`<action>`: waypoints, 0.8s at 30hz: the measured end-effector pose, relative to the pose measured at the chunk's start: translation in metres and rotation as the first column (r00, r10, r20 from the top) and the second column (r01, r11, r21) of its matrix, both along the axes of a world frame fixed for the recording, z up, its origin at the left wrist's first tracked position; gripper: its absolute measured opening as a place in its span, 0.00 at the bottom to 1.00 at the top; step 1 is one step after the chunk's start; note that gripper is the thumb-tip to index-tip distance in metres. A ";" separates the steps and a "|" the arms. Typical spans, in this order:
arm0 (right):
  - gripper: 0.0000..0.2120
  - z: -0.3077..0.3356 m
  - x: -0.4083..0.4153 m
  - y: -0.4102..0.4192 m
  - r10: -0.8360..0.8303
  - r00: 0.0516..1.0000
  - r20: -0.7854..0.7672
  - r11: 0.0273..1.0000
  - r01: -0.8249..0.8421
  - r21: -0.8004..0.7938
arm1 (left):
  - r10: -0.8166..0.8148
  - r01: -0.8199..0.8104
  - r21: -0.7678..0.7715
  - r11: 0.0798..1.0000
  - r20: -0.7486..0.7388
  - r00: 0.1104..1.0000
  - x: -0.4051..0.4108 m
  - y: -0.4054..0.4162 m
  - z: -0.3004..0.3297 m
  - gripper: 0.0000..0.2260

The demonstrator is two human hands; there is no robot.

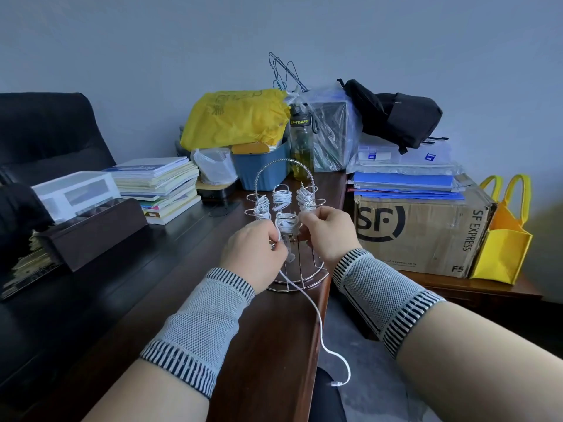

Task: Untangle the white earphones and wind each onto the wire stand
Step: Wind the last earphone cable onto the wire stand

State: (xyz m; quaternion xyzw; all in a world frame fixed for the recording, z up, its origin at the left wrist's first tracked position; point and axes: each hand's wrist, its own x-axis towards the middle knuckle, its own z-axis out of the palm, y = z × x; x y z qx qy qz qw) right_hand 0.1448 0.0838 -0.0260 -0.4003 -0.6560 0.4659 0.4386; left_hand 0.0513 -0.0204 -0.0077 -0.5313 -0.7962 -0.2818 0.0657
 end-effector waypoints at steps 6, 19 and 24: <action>0.14 -0.017 0.014 -0.017 0.119 0.993 0.023 0.939 -0.120 0.322 | -0.039 0.038 -0.010 0.999 -0.186 0.982 0.004 0.001 -0.005 0.02; 0.15 -0.023 0.017 -0.020 0.026 0.961 0.276 0.818 -0.179 0.547 | -0.075 0.059 -0.065 0.996 -0.301 0.951 0.010 0.001 0.006 0.10; 0.09 -0.026 0.014 -0.019 -0.046 0.982 0.181 0.797 -0.073 0.599 | -0.130 0.081 -0.163 0.983 -0.320 0.939 0.012 0.003 0.014 0.11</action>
